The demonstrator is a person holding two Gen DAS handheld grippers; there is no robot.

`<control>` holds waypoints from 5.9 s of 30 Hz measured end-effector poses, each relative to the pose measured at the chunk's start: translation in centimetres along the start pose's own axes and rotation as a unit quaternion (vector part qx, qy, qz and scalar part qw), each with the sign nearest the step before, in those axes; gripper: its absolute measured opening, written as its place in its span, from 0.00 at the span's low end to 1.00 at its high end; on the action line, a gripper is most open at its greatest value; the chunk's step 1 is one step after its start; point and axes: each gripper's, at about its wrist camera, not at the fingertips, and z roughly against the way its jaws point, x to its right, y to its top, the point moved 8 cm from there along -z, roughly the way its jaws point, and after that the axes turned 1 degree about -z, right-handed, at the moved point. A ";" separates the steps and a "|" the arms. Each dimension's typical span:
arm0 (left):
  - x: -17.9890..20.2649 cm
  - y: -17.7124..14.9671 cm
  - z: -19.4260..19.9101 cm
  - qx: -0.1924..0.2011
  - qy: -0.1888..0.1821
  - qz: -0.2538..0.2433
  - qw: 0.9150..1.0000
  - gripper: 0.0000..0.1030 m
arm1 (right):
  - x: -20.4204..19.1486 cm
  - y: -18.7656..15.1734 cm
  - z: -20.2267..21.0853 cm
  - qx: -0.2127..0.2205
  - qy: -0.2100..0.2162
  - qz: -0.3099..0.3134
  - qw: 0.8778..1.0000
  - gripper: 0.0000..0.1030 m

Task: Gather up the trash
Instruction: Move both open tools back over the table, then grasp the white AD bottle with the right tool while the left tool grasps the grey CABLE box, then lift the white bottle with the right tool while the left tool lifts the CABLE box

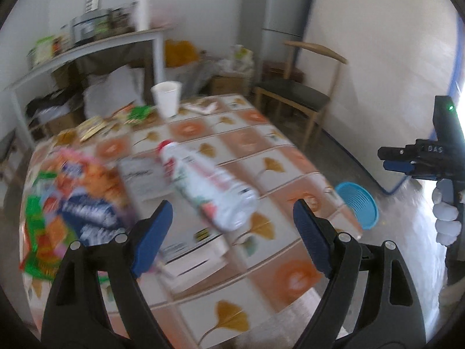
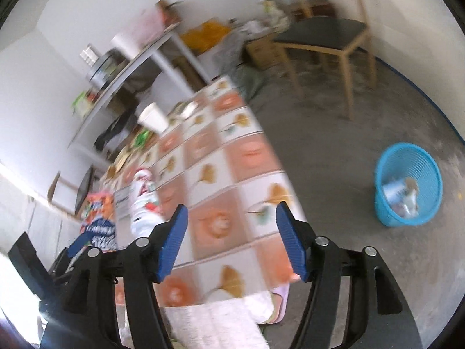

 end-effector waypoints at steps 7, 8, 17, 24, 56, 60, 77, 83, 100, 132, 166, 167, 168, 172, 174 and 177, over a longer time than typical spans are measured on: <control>-3.4 -2.8 0.2 0.021 0.055 0.032 0.998 0.78 | -8.7 0.0 -4.3 -0.050 0.029 0.068 0.996 0.62; -3.7 -3.1 0.0 0.022 0.060 0.035 0.997 0.78 | -9.9 -0.1 -5.2 -0.059 0.033 0.077 0.995 0.62; -5.5 -5.1 -1.9 0.017 0.065 0.056 0.996 0.78 | -18.1 0.1 -13.6 -0.132 0.026 0.170 0.976 0.66; -6.9 -5.3 -3.4 0.004 0.072 0.074 0.995 0.79 | -21.7 -0.9 -20.6 -0.192 0.027 0.203 0.960 0.66; -3.6 -5.7 -8.5 -0.068 -0.027 0.055 0.996 0.79 | -15.2 -2.9 -21.7 -0.211 0.034 0.123 0.969 0.58; -1.3 -5.9 -8.3 -0.068 -0.059 0.033 0.995 0.79 | -12.7 -3.2 -19.8 -0.202 0.033 0.097 0.974 0.58; -1.3 -4.6 -7.3 -0.074 -0.089 0.094 0.989 0.80 | -5.3 -3.8 -12.6 -0.128 -0.023 0.063 0.990 0.59; -0.5 -2.8 -9.9 -0.100 -0.056 0.081 0.990 0.80 | -3.8 -3.9 -12.0 -0.107 -0.022 0.056 0.992 0.59; 0.1 -1.0 -14.2 -0.121 0.073 0.045 0.989 0.81 | -2.5 -4.1 -11.5 -0.088 0.022 0.017 0.996 0.59; -1.6 -6.9 -9.0 -0.157 -0.033 0.071 0.985 0.82 | -5.7 -7.0 -10.8 -0.111 -0.016 0.092 0.989 0.59; -0.8 -7.6 -8.9 -0.130 0.001 0.046 0.990 0.83 | -6.3 -8.1 -12.4 -0.138 -0.077 0.109 0.981 0.64; -0.8 -7.6 -8.9 -0.130 0.001 0.046 0.990 0.83 | -6.3 -8.1 -12.3 -0.138 -0.078 0.109 0.981 0.64; -0.8 -7.6 -8.9 -0.130 0.000 0.046 0.990 0.83 | -6.3 -8.1 -12.3 -0.138 -0.078 0.109 0.981 0.64; -0.7 -7.6 -8.9 -0.130 0.000 0.046 0.990 0.83 | -6.4 -7.9 -12.1 -0.136 -0.080 0.108 0.982 0.64; -0.7 -7.6 -8.9 -0.130 0.001 0.046 0.990 0.83 | -6.5 -7.6 -11.9 -0.134 -0.079 0.107 0.982 0.64; -0.7 -7.6 -8.9 -0.130 0.001 0.046 0.991 0.83 | -6.5 -7.4 -11.7 -0.133 -0.080 0.107 0.982 0.64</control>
